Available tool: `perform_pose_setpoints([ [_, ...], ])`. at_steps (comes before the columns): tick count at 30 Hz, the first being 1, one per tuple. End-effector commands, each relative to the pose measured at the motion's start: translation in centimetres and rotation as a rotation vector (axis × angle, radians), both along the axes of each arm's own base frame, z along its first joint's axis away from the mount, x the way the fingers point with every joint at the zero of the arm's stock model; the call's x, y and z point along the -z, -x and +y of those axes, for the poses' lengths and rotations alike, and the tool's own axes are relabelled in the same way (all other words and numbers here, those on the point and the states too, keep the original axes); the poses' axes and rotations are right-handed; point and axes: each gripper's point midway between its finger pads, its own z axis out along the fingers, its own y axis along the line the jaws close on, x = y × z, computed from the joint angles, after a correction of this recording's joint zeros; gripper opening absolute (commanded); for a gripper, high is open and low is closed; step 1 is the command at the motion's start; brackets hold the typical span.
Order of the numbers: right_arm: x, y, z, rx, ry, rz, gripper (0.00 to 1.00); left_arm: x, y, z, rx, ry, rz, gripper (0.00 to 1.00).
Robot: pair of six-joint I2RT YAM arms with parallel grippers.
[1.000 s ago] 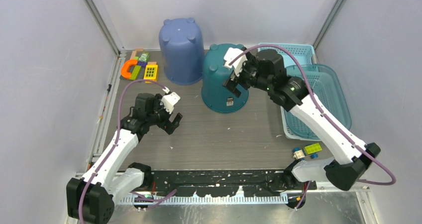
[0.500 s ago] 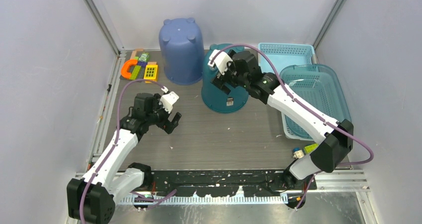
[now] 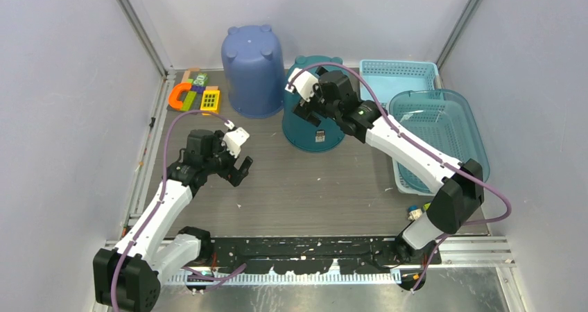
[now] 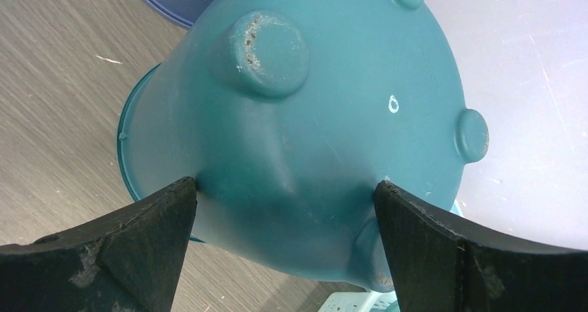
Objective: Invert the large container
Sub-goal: Move the container to the center of the board.
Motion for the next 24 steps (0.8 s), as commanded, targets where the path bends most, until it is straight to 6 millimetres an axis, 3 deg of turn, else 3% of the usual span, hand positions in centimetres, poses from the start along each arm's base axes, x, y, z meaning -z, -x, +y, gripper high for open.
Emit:
perform_pose_setpoints([
  [1, 0.4, -1.6, -2.0, 0.084, 0.043, 0.003, 1.0, -1.2, -0.4, -0.4, 0.014, 0.03, -0.044, 1.0],
  [11, 0.8, -4.4, -3.9, 0.121, 0.039, 0.021, 1.0, -1.1, -0.4, -0.4, 0.015, 0.033, -0.041, 1.0],
  [24, 2.3, -8.0, -2.9, 0.1, 0.042, 0.021, 1.0, -1.2, -0.5, -0.3, 0.01, 0.032, -0.045, 1.0],
])
